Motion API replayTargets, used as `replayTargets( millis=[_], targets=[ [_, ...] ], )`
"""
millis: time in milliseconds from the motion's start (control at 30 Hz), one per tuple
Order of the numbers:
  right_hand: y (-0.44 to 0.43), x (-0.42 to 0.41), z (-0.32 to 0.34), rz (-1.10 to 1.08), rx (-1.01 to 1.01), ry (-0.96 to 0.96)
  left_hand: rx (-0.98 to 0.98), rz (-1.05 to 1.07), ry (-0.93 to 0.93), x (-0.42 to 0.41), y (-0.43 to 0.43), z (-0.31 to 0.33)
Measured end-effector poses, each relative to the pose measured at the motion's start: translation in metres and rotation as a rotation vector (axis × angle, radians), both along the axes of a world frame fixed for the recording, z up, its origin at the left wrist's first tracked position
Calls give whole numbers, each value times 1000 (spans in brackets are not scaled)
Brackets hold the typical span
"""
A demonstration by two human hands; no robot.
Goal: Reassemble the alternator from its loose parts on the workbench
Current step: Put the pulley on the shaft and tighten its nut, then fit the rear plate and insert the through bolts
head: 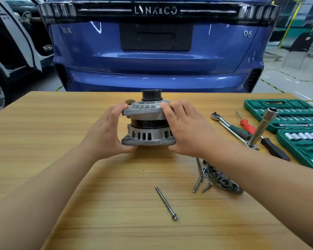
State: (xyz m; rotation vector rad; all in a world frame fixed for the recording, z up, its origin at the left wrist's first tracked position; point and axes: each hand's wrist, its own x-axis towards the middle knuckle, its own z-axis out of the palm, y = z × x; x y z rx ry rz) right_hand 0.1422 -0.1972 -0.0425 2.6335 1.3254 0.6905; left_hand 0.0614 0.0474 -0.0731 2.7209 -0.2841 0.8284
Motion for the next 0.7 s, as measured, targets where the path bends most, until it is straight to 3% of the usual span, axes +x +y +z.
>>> replayTargets(
  millis=[100,233,433,500,567,700],
  targets=[
    [-1,5,12,47,-42,13,-32,38,8,-4,-5,6],
    [-5,18,57,71,-79,166,-183,44,116,-12,-11,43],
    [-1,41,89,-16,-78,795,-599,-16,547,0,3,82],
    [-3,43,81,-41,36,974,-663,-35,532,6,-1,82],
    [-5,41,65,-51,285,1085,-761,-20,464,8,-8,73],
    [-3,30,31,-21,678,1121,-1033,-84,397,4,-15,38]
  ],
)
